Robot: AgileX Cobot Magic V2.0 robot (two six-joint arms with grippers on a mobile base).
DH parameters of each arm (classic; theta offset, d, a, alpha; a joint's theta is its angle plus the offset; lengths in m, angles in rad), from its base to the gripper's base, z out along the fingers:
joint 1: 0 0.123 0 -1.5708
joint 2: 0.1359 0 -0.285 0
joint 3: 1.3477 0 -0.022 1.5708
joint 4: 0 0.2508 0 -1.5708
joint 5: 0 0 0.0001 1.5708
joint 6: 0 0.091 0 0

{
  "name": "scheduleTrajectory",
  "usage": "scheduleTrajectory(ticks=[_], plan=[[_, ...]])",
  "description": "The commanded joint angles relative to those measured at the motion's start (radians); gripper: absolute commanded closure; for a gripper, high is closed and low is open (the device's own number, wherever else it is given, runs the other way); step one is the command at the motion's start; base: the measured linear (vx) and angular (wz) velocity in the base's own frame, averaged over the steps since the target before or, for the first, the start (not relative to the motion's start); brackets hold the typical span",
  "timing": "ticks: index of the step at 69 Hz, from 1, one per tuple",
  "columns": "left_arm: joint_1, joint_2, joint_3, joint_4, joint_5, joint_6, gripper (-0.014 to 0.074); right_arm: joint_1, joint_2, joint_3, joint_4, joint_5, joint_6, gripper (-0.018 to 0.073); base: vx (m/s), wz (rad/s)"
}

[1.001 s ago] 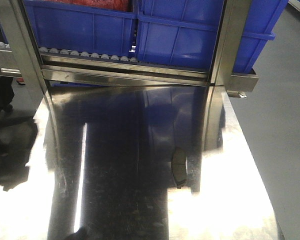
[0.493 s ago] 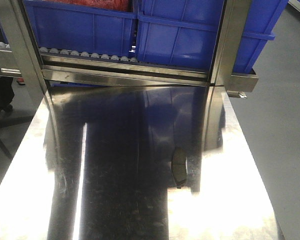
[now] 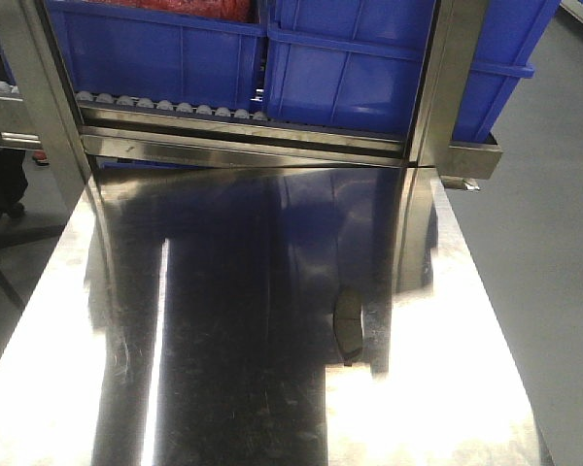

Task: Move and align brake pads A on conveyor

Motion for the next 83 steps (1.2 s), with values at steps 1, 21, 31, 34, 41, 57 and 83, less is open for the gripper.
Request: scheduleTrajectory(ticks=[1, 21, 31, 34, 41, 57, 83], plan=[[-0.002, 0.013, -0.024, 0.004, -0.096, 0.0, 0.0602, -0.003, 0.012, -0.026, 0.002, -0.069, -0.006, 0.0076, 0.0, 0.0], [-0.002, 0.013, -0.024, 0.004, -0.096, 0.0, 0.0602, -0.003, 0.012, -0.026, -0.005, -0.091, -0.006, 0.0076, 0.0, 0.0], [-0.002, 0.013, -0.024, 0.004, -0.096, 0.0, 0.0602, -0.003, 0.012, -0.026, -0.011, -0.092, 0.01, 0.0076, 0.0, 0.0], [-0.002, 0.013, -0.024, 0.004, -0.096, 0.0, 0.0602, -0.003, 0.012, -0.026, 0.003, -0.092, 0.023, 0.0076, 0.0, 0.0], [-0.002, 0.013, -0.024, 0.004, -0.096, 0.0, 0.0602, -0.003, 0.016, -0.026, 0.004, -0.106, 0.037, 0.008, 0.0, 0.0], [-0.002, 0.013, -0.024, 0.004, -0.096, 0.0, 0.0602, -0.003, 0.251, -0.098, 0.014, -0.099, 0.037, 0.0157, 0.0, 0.0], [-0.002, 0.013, -0.024, 0.004, -0.096, 0.0, 0.0602, -0.003, 0.868, -0.302, 0.029, 0.076, 0.04, 0.0177, 0.0, 0.0]])
